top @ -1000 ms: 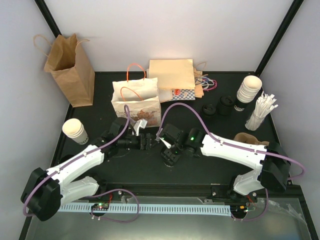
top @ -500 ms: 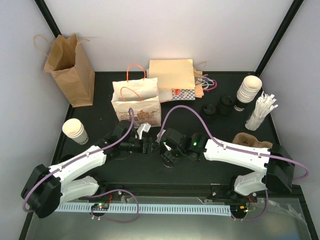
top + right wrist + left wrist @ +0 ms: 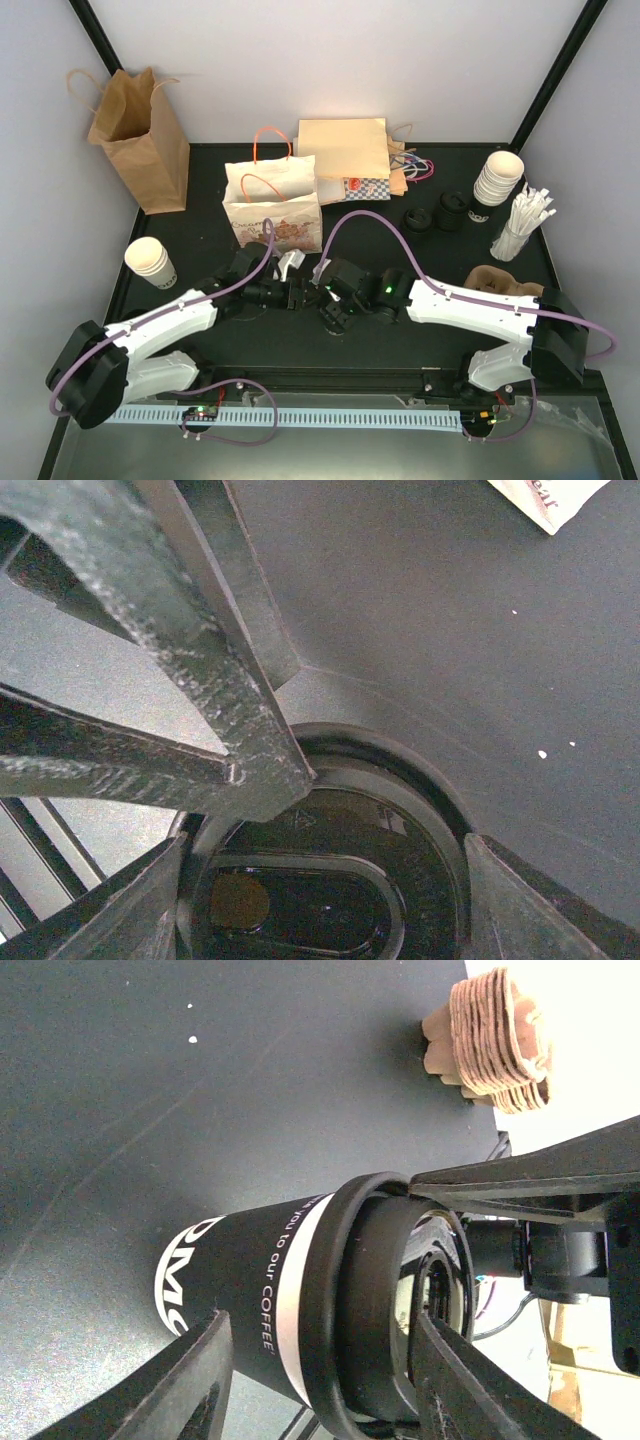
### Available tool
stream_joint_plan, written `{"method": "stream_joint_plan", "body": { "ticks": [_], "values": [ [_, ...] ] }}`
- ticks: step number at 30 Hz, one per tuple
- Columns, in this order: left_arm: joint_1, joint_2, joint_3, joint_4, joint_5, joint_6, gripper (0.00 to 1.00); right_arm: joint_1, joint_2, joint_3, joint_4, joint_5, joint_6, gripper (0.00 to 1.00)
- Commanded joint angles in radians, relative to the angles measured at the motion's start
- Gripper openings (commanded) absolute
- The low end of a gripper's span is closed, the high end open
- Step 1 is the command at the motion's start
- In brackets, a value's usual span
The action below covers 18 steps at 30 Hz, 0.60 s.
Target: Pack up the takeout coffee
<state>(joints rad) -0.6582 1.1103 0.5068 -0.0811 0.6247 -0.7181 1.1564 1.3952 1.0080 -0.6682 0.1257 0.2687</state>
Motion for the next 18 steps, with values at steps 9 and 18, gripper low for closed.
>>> {"method": "stream_joint_plan", "body": {
  "ticks": [9,18],
  "values": [
    [-0.009,0.034,-0.042,0.021,0.0,-0.006,0.39,0.015,0.076,-0.065,-0.094,-0.084,0.029,0.64],
    [0.0,-0.066,-0.126,0.144,-0.008,-0.101,0.42,0.016,0.076,-0.066,-0.094,-0.081,0.032,0.64]
  ]
}}
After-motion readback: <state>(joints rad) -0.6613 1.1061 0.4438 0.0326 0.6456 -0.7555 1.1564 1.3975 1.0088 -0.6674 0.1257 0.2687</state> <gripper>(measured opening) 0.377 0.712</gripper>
